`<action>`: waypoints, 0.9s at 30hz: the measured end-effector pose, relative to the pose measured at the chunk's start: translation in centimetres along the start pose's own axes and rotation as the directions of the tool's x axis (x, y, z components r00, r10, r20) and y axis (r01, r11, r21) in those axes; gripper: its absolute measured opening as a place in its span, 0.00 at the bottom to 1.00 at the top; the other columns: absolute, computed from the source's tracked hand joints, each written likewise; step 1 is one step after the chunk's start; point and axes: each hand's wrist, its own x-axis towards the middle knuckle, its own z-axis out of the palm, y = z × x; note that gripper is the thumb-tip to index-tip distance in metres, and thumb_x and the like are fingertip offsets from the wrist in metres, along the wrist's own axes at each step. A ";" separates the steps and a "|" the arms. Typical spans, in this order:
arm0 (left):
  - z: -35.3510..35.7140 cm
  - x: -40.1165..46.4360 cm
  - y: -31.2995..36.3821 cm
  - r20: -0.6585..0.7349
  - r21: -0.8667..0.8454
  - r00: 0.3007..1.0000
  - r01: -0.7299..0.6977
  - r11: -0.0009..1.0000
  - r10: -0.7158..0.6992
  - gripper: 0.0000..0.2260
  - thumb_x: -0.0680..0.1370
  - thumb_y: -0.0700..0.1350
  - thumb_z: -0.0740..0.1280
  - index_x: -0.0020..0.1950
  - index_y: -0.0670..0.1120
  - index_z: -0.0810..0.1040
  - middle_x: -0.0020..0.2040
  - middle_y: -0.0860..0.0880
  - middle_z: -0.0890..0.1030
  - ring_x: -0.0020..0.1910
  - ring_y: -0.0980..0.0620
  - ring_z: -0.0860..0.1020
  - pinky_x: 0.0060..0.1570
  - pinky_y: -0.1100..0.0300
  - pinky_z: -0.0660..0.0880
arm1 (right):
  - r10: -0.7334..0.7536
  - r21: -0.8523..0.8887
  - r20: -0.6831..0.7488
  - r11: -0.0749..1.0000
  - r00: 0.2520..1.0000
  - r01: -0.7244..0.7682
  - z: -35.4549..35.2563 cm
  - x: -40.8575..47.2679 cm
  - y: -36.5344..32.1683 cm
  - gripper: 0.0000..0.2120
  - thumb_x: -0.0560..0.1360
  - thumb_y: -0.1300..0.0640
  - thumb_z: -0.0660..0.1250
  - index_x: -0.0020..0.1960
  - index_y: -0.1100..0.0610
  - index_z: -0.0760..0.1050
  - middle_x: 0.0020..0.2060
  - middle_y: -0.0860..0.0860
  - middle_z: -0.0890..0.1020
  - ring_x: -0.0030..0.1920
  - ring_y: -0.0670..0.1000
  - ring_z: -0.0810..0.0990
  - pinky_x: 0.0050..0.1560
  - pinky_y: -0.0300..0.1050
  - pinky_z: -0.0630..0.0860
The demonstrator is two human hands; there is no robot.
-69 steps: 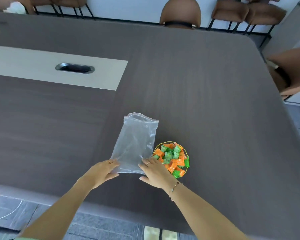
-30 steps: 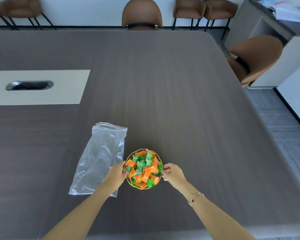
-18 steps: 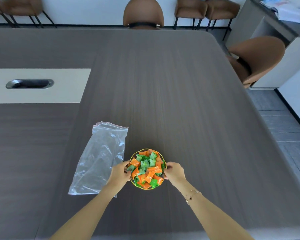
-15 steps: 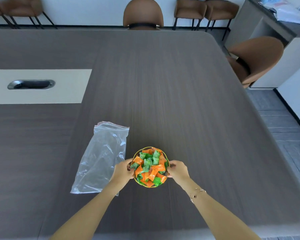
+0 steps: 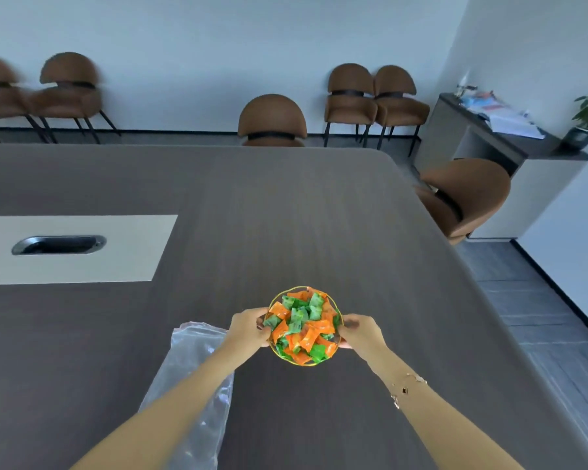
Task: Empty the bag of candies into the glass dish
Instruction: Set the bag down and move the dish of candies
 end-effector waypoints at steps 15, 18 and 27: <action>-2.6 24.1 2.9 -0.104 -0.069 0.992 0.067 0.995 -0.074 0.10 0.78 0.36 0.64 0.58 0.42 0.79 0.39 0.58 0.78 0.37 0.59 0.79 0.31 0.71 0.78 | -0.071 -0.009 0.051 0.997 0.996 0.071 -0.7 23.5 -13.8 0.11 0.74 0.63 0.60 0.41 0.57 0.81 0.38 0.54 0.83 0.38 0.53 0.83 0.30 0.33 0.75; -2.4 30.0 1.1 -0.091 -0.045 0.992 0.085 0.995 -0.089 0.12 0.77 0.36 0.64 0.59 0.43 0.79 0.40 0.57 0.78 0.38 0.57 0.80 0.33 0.69 0.79 | -0.062 0.008 0.049 0.998 0.997 0.062 0.6 29.1 -14.2 0.10 0.75 0.63 0.60 0.44 0.58 0.81 0.39 0.54 0.83 0.38 0.53 0.83 0.27 0.31 0.73; 0.4 38.9 -4.6 -0.023 0.011 0.988 0.153 0.988 -0.153 0.15 0.78 0.35 0.63 0.64 0.42 0.75 0.48 0.46 0.80 0.41 0.54 0.80 0.40 0.65 0.81 | -0.010 -0.011 0.083 1.000 0.997 0.011 4.0 38.1 -11.6 0.12 0.77 0.63 0.60 0.48 0.61 0.82 0.45 0.57 0.85 0.40 0.53 0.84 0.35 0.34 0.78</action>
